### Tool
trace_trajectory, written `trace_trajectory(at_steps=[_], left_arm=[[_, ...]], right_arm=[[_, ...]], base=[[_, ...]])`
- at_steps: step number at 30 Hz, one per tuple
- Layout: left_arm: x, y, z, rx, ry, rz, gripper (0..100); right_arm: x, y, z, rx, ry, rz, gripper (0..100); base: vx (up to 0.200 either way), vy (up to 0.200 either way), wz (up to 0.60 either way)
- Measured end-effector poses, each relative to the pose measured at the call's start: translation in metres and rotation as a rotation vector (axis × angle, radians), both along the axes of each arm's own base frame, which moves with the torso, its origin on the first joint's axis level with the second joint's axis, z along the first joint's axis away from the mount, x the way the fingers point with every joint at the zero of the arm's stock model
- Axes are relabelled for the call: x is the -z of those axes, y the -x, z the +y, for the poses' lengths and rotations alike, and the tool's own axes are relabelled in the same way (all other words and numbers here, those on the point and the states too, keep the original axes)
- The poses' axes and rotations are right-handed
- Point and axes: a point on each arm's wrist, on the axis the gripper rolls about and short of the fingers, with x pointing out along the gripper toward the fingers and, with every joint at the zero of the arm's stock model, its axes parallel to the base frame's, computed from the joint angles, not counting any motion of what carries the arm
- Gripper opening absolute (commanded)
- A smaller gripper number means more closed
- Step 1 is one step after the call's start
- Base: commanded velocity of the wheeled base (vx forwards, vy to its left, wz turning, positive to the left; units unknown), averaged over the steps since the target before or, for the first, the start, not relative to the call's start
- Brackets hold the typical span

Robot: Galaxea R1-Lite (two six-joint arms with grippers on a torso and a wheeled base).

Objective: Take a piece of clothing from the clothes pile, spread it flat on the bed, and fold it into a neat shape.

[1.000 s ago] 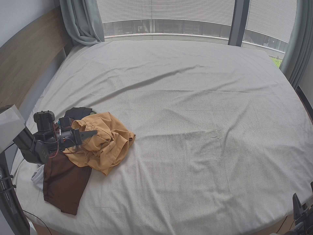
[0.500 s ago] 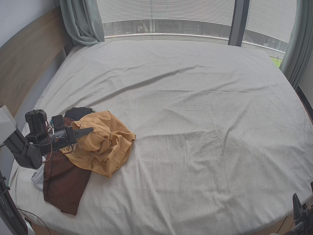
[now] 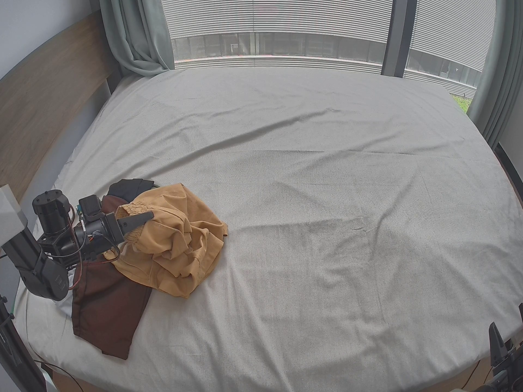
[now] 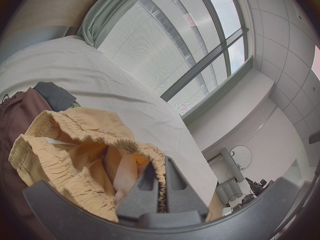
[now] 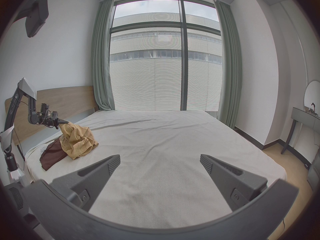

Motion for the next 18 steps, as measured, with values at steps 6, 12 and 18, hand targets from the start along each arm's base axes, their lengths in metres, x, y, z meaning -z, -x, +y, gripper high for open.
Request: trace_trajectory(at_steps=[6,12,18], left_arm=[[0.003,0.006,-0.003,-0.008,-0.001,0.006,0],[0.006,0.013,-0.011,-0.004,0.0,0.015,0],[-0.001,0.017,-0.025,-0.033,0.05,-0.026,0]], right_arm=[[0.0,0.0,0.0,0.0,0.001,0.0,100],[0.0,0.0,0.0,0.0,0.001,0.0,100],[0.0,0.0,0.0,0.0,0.001,0.0,100]], base=[[0.0,0.0,0.0],[0.0,0.0,0.0],[0.0,0.0,0.0]])
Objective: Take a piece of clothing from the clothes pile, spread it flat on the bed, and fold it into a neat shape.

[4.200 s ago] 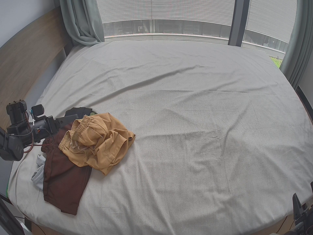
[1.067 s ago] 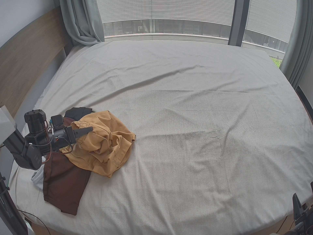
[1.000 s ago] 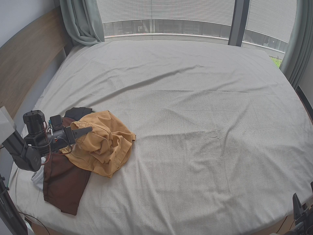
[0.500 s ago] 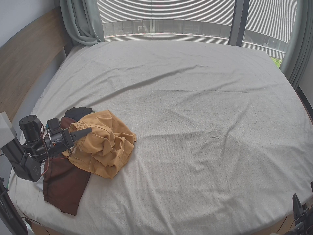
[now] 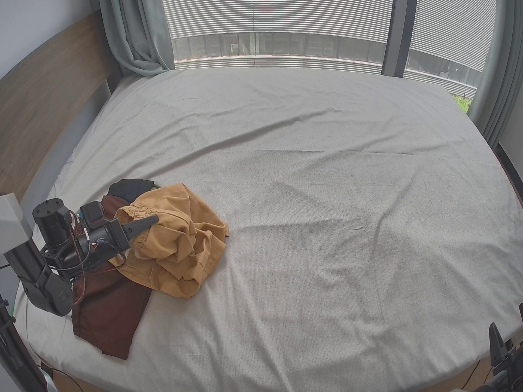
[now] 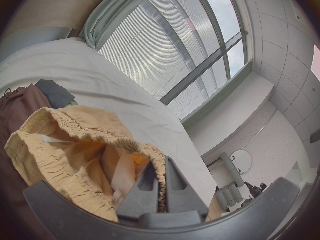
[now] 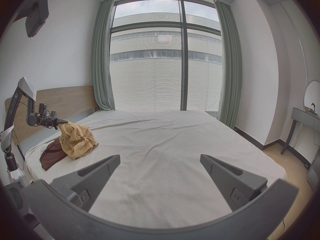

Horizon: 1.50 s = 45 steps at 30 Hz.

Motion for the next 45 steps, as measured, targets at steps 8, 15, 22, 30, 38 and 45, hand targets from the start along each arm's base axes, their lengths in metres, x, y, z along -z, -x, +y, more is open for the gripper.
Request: trace_trajectory(at_steps=[8,15,22,30,38,45], left_arm=[[-0.005,0.006,-0.028,-0.018,0.069,0.028,0],[-0.012,0.013,-0.038,0.002,0.082,0.017,0],[-0.017,0.021,-0.042,0.016,0.115,0.042,0],[-0.017,0.032,-0.057,0.063,0.127,0.067,0],[-0.029,0.036,-0.084,0.056,0.261,0.131,0],[-0.035,0.036,-0.102,0.085,0.309,0.186,0]], right_arm=[[0.0,0.0,0.0,-0.001,-0.001,0.0,100],[0.0,0.0,0.0,0.0,-0.002,0.0,100],[0.0,0.0,0.0,0.0,-0.001,0.0,100],[0.0,0.0,0.0,0.0,-0.001,0.0,100],[0.0,0.0,0.0,0.0,-0.001,0.0,100],[0.0,0.0,0.0,0.0,-0.001,0.0,100]], base=[[0.0,0.0,0.0],[0.0,0.0,0.0],[0.0,0.0,0.0],[0.0,0.0,0.0],[0.0,0.0,0.0],[0.0,0.0,0.0]])
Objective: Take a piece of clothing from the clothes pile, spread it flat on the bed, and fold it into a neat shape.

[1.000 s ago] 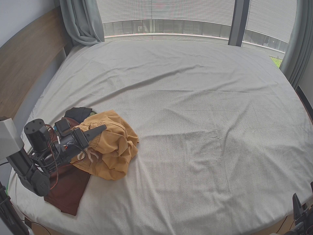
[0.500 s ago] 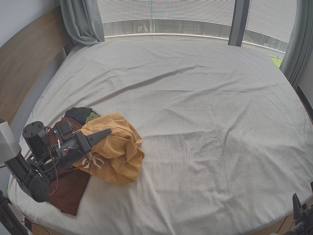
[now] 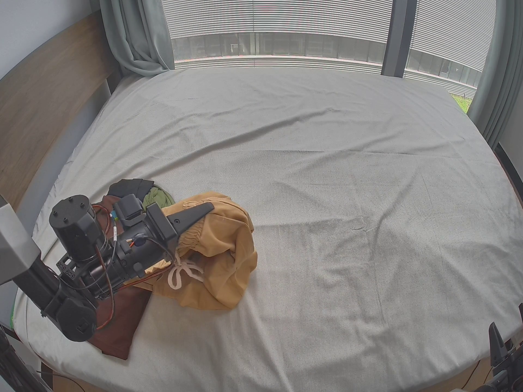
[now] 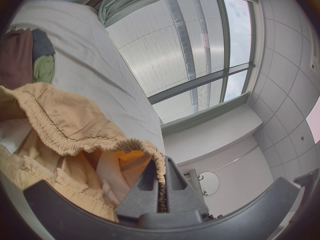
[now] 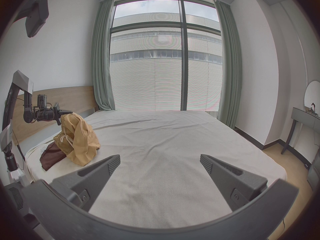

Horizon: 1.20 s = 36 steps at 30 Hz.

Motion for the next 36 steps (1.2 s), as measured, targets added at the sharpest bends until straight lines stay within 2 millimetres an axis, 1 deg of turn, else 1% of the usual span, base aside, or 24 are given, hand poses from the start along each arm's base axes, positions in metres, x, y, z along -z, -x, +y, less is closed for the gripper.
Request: trace_trajectory(at_steps=[8,14,20,24,29,36], left_arm=[[-0.013,0.0,-0.018,0.006,0.054,0.026,0],[-0.021,0.001,-0.033,0.019,0.058,0.029,0],[-0.03,0.002,-0.045,0.034,0.058,0.032,0],[-0.042,0.002,-0.054,0.041,0.079,0.002,0],[-0.05,0.003,-0.063,0.063,0.099,0.026,0],[-0.075,0.012,-0.077,0.114,0.196,0.07,0]], right_arm=[[0.0,0.0,0.0,0.0,-0.001,0.0,100],[0.0,0.0,0.0,0.0,-0.001,0.0,100],[0.0,0.0,0.0,0.001,-0.001,0.0,100],[0.0,0.0,0.0,0.001,-0.006,0.0,100],[0.0,0.0,0.0,0.001,-0.007,0.001,100],[0.0,0.0,0.0,0.001,-0.008,0.002,100]], base=[[0.0,0.0,0.0],[0.0,0.0,0.0],[0.0,0.0,0.0],[0.0,0.0,0.0],[0.0,0.0,0.0],[0.0,0.0,0.0]])
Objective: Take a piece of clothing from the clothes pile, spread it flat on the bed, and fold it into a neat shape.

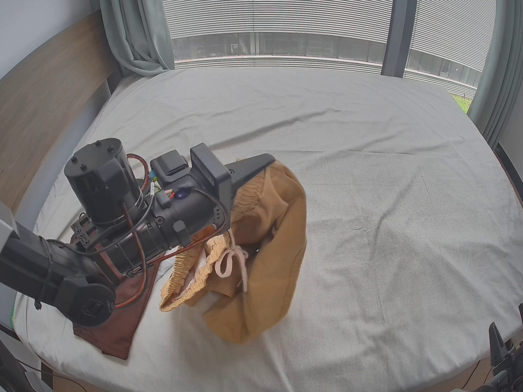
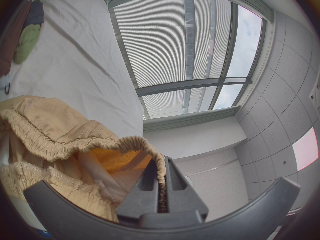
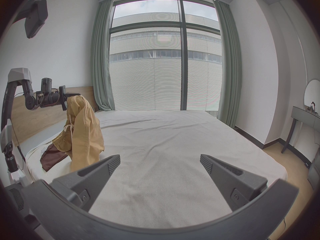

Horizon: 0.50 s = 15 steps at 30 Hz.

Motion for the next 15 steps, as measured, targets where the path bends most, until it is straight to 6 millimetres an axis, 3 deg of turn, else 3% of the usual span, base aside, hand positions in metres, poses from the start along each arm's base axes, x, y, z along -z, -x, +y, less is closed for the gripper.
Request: trace_trajectory(at_steps=[6,15], left_arm=[[-0.018,0.01,-0.013,0.052,0.043,-0.038,0],[-0.028,0.02,-0.03,0.108,0.069,-0.062,0]], right_arm=[[0.0,0.0,0.0,0.0,-0.001,0.0,100],[0.0,0.0,0.0,-0.001,0.0,0.0,100]], base=[[0.0,0.0,0.0],[0.0,0.0,0.0]])
